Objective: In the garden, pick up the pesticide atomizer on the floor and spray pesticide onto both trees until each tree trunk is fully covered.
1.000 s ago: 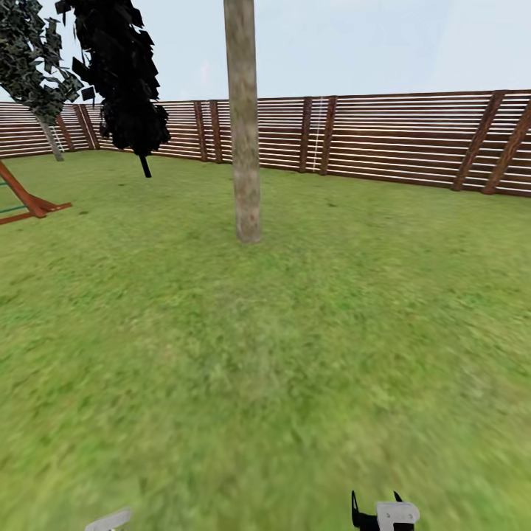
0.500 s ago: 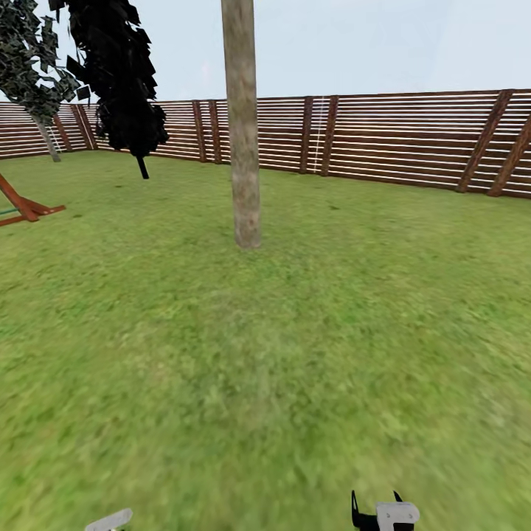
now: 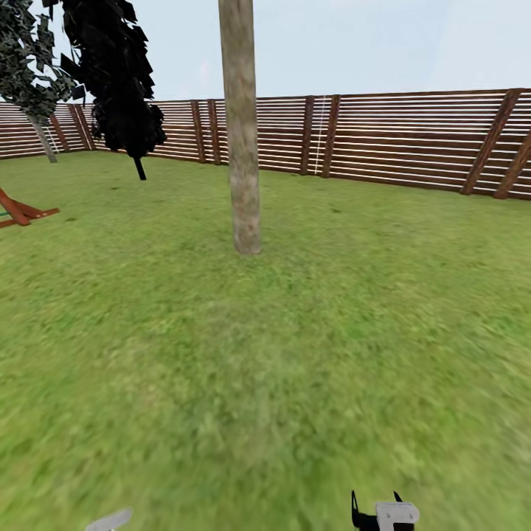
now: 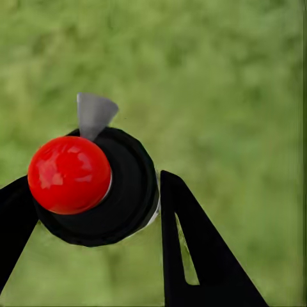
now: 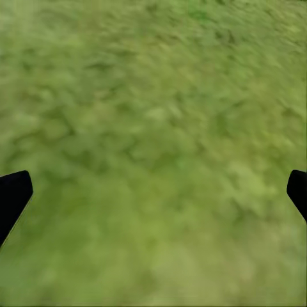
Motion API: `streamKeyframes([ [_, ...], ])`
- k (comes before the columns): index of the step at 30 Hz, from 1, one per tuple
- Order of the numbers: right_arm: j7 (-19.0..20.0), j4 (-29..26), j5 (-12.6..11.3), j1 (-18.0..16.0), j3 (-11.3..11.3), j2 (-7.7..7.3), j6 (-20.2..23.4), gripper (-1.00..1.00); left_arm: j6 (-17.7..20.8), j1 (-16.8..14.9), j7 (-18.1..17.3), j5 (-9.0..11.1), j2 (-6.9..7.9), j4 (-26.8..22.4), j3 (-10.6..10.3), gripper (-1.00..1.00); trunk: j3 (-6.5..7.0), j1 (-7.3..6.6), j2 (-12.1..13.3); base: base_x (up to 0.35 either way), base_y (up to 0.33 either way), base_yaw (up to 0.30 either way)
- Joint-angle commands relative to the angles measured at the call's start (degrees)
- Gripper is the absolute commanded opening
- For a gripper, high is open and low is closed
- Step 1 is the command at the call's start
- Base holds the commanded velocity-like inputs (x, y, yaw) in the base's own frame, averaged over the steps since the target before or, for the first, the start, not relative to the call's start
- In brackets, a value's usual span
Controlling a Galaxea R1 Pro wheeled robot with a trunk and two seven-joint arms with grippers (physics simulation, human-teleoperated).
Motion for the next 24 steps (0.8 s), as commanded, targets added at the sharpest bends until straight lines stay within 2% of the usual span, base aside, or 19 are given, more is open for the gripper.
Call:
streamKeyframes([
  [1,-0.4,0.0,0.6,0.0,-0.3,0.02,-0.1,1.00,-0.2,0.0,0.0,-0.6,0.02,0.1,0.5,-1.00,-0.05,0.03,0.0,0.338,0.000,0.000],
  [24,-0.4,0.0,0.6,0.0,-0.3,0.02,-0.1,1.00,-0.2,0.0,0.0,-0.6,0.02,0.1,0.5,-1.00,-0.05,0.03,0.0,0.338,0.000,0.000],
])
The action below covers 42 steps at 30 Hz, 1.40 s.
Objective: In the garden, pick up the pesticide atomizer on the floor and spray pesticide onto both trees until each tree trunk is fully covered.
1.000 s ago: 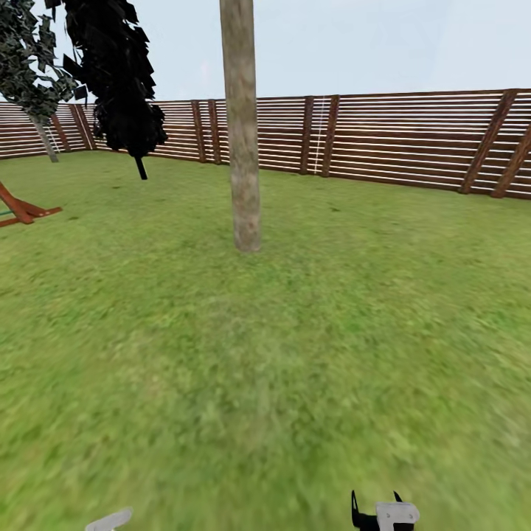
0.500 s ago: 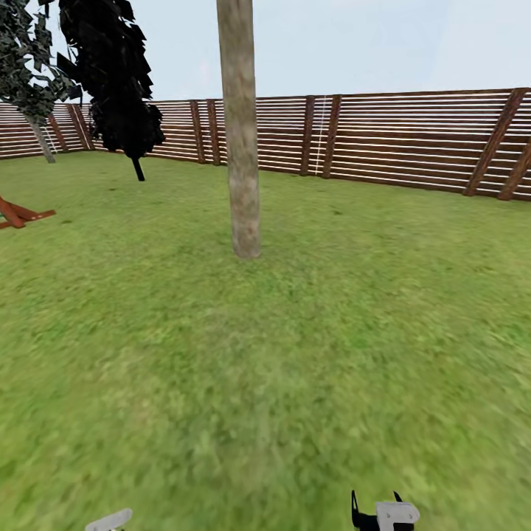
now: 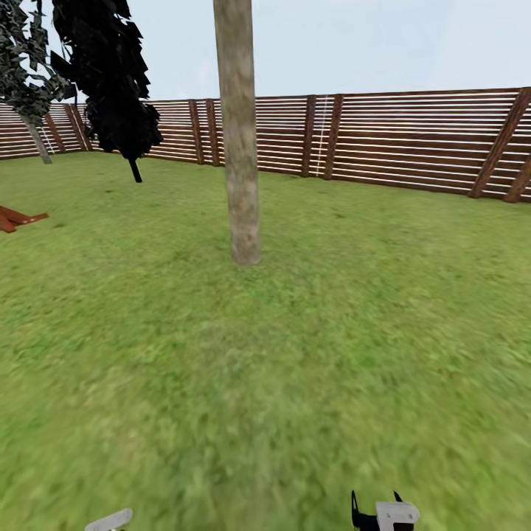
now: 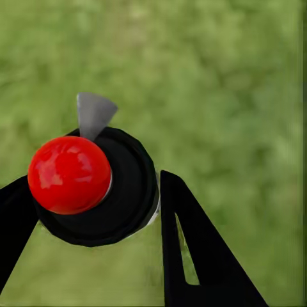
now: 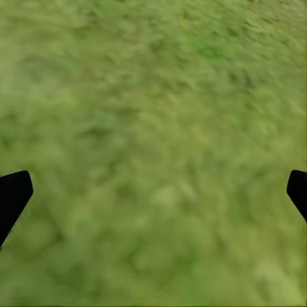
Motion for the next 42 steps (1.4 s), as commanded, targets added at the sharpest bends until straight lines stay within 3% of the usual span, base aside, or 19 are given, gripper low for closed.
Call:
streamKeyframes([
  [1,-0.4,0.0,0.6,0.0,-0.3,0.02,-0.1,1.00,-0.2,0.0,0.0,-0.6,0.02,0.1,0.5,-1.00,-0.05,0.03,0.0,0.338,0.000,0.000],
  [34,-0.5,0.0,0.6,0.0,-0.3,0.01,-0.2,1.00,-0.3,-0.1,0.1,-0.3,0.52,-0.1,0.4,-1.00,-0.05,0.03,0.0,0.338,0.000,0.001],
  [42,-0.5,0.0,0.6,0.0,-0.3,0.02,-0.1,1.00,-0.3,-0.1,0.1,-0.4,0.55,-0.1,0.5,-1.00,-0.05,0.03,0.0,0.338,0.000,0.223],
])
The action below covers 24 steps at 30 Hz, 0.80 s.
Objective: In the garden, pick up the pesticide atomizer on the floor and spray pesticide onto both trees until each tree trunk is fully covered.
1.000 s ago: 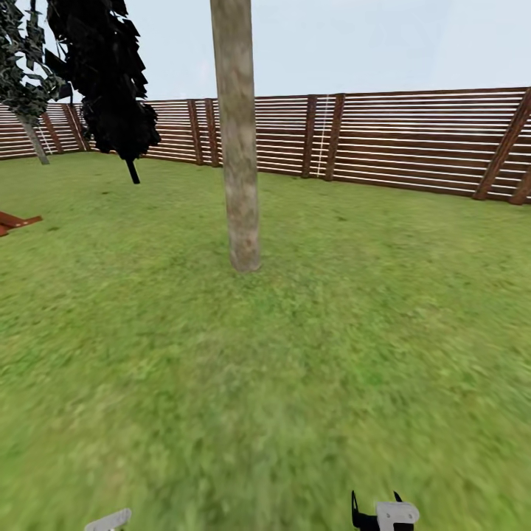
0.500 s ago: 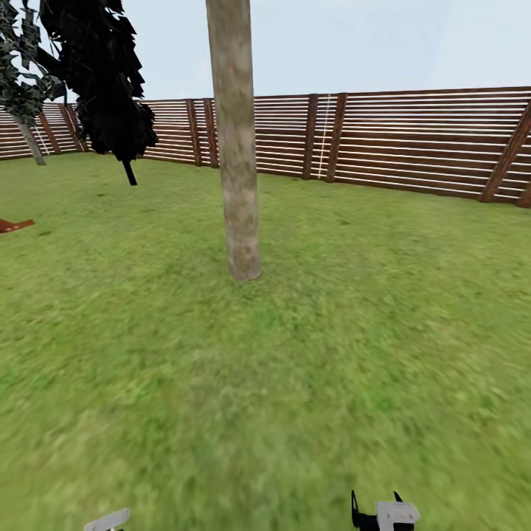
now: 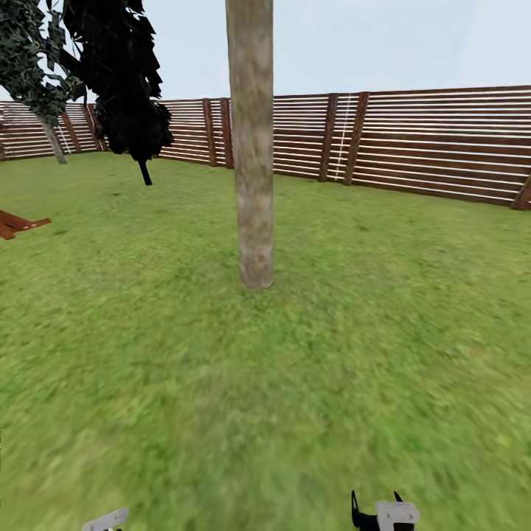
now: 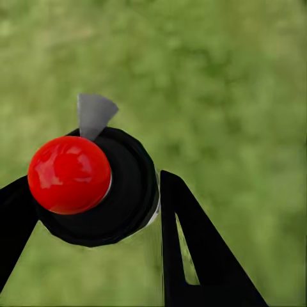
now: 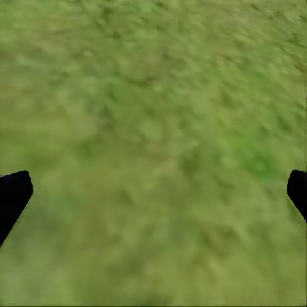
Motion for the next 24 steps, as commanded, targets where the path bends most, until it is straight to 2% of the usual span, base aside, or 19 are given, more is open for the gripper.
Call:
streamKeyframes([
  [1,-0.4,0.0,0.6,0.0,-0.3,0.02,-0.1,1.00,-0.2,0.0,0.1,-0.6,-0.09,0.1,0.5,-1.00,-0.05,0.03,0.0,0.338,0.000,0.133],
  [24,-0.4,0.0,0.6,0.0,-0.3,0.10,-0.1,1.00,-0.2,0.0,0.0,-0.6,0.10,0.1,0.6,-1.00,-0.05,0.03,0.0,0.338,0.000,0.009],
])
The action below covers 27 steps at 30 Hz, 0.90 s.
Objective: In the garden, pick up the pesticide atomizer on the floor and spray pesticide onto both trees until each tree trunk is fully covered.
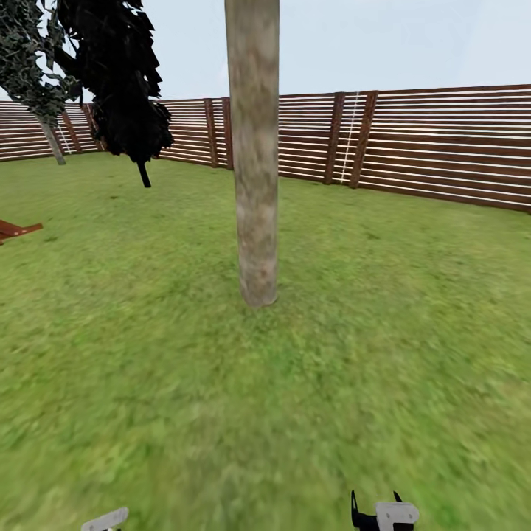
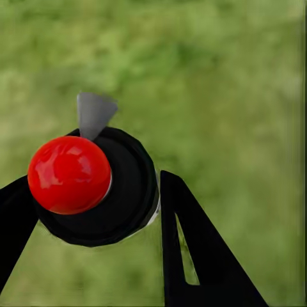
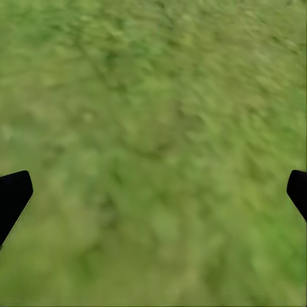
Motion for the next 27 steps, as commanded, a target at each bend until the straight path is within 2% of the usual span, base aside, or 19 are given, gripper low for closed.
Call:
streamKeyframes([
  [1,-0.4,0.0,0.6,0.0,-0.3,0.02,-0.1,1.00,-0.2,0.0,0.0,-0.6,0.01,0.1,0.5,-1.00,-0.05,0.03,0.0,0.338,0.000,0.000],
  [27,-0.4,0.0,0.6,0.0,-0.3,0.01,-0.1,1.00,-0.2,0.0,0.1,-0.6,-0.01,0.1,0.4,-1.00,-0.05,0.03,0.0,0.338,0.000,0.000],
])
